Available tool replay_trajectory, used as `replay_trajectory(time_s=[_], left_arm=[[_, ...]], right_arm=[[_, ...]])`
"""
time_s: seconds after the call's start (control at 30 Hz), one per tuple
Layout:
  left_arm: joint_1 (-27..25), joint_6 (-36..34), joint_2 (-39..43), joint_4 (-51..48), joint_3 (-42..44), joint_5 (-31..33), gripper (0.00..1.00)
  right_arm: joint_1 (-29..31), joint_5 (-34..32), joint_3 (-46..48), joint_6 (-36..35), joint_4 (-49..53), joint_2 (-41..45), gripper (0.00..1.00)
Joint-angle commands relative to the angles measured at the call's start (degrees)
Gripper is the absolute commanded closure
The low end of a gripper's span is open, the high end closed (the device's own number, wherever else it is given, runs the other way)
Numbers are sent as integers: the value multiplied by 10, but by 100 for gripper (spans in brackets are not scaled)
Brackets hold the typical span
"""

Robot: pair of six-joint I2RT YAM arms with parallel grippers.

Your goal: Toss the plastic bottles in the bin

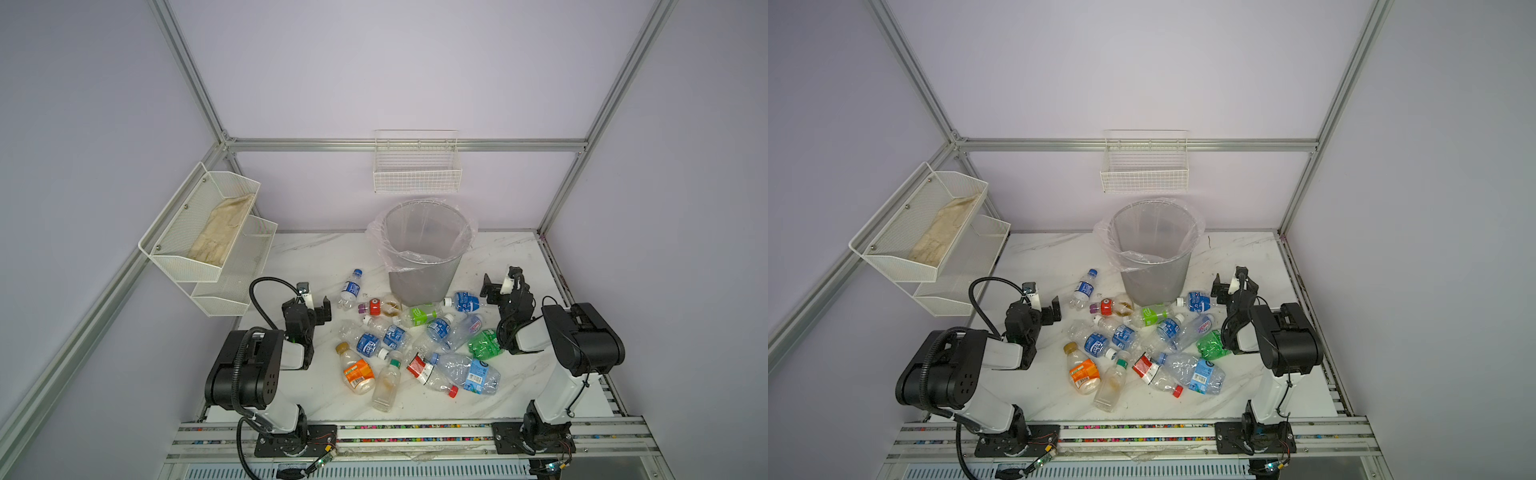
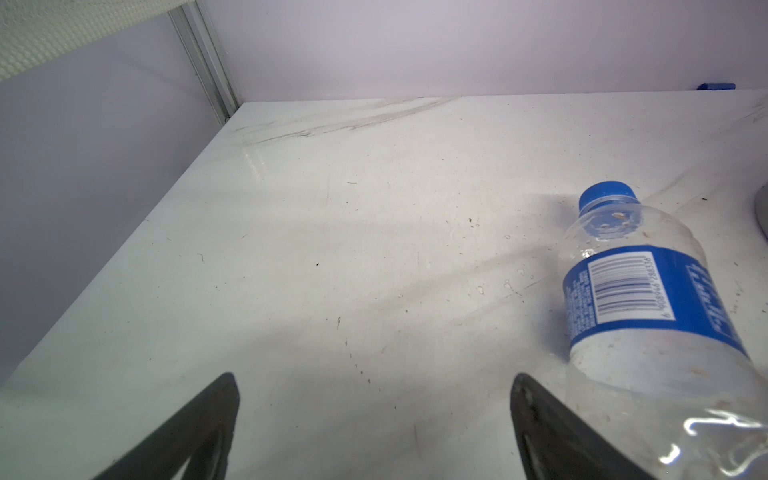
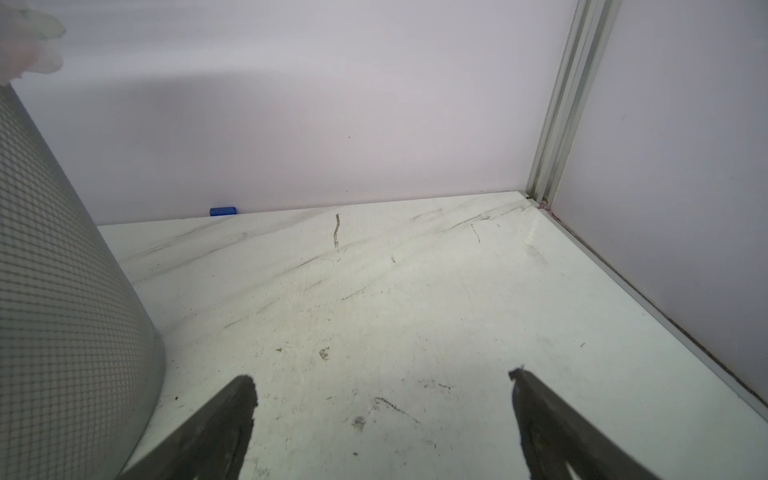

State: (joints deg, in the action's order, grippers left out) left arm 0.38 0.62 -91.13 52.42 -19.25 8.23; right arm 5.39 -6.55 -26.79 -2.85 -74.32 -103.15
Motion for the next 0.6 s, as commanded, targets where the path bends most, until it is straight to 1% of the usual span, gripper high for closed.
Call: replay_trajectory(time_s=[0.0, 0.57], left_arm=[[4, -2, 11, 18, -24, -4, 0], [5, -2, 13, 11, -26, -5, 0]], right_arm=[[-3, 1, -2, -7, -19, 11, 3], [-3, 2, -1, -7, -18, 11, 3]])
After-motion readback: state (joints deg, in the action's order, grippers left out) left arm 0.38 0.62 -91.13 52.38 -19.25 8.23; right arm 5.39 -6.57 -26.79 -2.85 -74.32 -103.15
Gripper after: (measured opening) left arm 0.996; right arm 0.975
